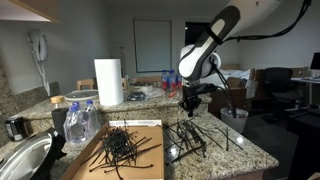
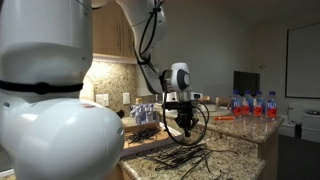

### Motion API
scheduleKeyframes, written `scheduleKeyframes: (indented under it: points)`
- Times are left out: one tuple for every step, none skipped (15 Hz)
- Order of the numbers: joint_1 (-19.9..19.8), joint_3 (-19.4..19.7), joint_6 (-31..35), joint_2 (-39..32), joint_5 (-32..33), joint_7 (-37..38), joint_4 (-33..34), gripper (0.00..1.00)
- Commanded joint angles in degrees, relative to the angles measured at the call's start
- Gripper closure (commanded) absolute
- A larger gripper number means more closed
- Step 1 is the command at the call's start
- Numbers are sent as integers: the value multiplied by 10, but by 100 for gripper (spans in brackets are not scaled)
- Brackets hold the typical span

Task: Place some black zip-ties on the box.

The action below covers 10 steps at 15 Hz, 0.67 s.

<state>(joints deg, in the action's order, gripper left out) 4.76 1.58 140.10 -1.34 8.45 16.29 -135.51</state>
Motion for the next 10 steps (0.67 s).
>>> scheduleKeyframes:
  points:
    - [-5,-22,-51,51,-7,-23,3,91]
    - [-2,-28,-63,57,-17,-35,10,91]
    - [2,-36,-76,61,-31,-51,20,91]
    - [5,-42,-89,61,-52,-76,34,91]
    - [9,-48,-98,58,-70,-97,48,91]
    - [13,-54,-106,50,-84,-111,67,91]
    - [19,-62,-115,39,-97,-120,89,91]
    - [23,-69,-121,30,-105,-125,106,91]
    - [30,-78,-129,15,-111,-125,129,91]
    - [36,-85,-136,1,-116,-125,149,91]
